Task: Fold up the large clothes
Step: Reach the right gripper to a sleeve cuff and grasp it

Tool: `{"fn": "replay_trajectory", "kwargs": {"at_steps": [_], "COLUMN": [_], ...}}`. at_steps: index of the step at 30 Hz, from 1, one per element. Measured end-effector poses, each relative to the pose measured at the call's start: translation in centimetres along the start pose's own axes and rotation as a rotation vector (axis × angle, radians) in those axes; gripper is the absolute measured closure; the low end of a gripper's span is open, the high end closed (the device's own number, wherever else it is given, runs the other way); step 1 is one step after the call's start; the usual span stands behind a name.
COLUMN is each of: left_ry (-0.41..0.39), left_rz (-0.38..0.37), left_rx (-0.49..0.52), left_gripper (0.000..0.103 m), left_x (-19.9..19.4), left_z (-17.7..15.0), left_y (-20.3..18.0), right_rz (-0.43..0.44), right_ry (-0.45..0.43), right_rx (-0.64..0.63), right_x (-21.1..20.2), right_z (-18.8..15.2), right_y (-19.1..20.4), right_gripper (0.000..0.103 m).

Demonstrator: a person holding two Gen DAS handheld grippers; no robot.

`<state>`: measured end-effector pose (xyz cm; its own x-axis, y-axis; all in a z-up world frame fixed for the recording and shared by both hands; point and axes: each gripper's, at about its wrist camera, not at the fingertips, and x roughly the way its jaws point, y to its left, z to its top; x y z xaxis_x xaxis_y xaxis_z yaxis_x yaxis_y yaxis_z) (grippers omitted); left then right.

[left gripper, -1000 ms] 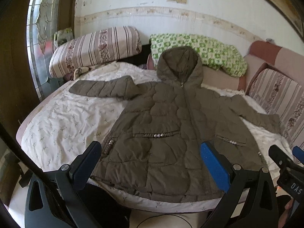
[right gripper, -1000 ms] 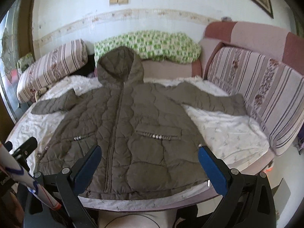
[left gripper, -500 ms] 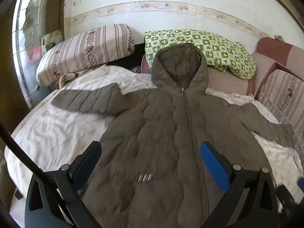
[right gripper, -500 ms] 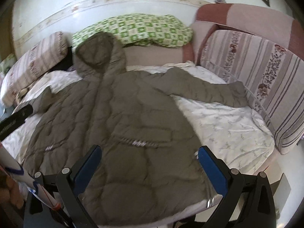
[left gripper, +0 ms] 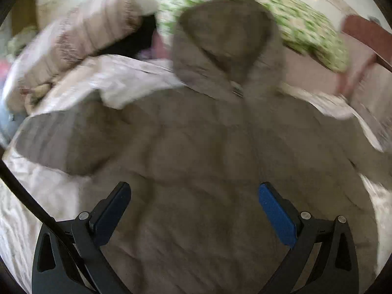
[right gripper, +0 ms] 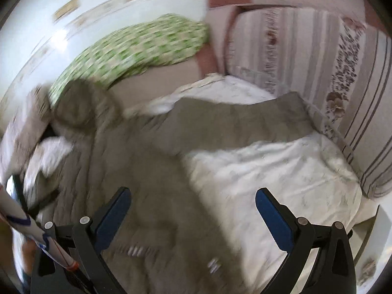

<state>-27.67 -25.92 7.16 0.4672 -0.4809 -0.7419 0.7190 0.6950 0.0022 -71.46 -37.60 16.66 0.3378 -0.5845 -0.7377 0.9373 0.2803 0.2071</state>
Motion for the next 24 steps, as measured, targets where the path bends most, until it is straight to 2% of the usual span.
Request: {"fn": "replay_trajectory", "kwargs": {"at_steps": [2,5,8,13,15,19,21,24], "left_ry": [0.025,0.05,0.032,0.025,0.024,0.012,0.007,-0.002], "left_rz": [0.052,0.025,0.031,0.03,0.031,0.025,0.022,0.024], "left_rx": [-0.027,-0.07,-0.051,-0.026,-0.02,-0.015,-0.014,-0.009], "left_gripper": [0.0,0.0,0.0,0.0,0.0,0.0,0.0,0.0], "left_x": [1.1,1.5,1.0,1.0,1.2,1.3,1.4,1.5], "left_z": [0.2,0.1,0.1,-0.4,-0.4,-0.3,-0.4,-0.4], "left_y": [1.5,2.4,2.1,1.4,1.2,0.9,0.9,0.6], "right_rz": [-0.017,-0.045,-0.061,-0.119,-0.132,-0.156,-0.148,-0.147], "right_ry": [0.001,0.035,0.071,0.082,0.078,0.067,0.063,0.068], "right_rx": [0.055,0.187,0.309,0.381,0.395,0.44,0.457,0.472], "right_x": [1.4,4.7,7.4,10.3,11.0,12.3,13.0,14.1], "right_z": [2.4,5.8,7.5,8.4,8.4,8.0,7.8,7.7], "right_y": [-2.7,-8.0,-12.3,-16.4,-17.6,-20.1,-21.0,-21.8], "right_gripper": [0.0,0.003,0.004,0.009,0.018,0.023,0.032,0.039]}}
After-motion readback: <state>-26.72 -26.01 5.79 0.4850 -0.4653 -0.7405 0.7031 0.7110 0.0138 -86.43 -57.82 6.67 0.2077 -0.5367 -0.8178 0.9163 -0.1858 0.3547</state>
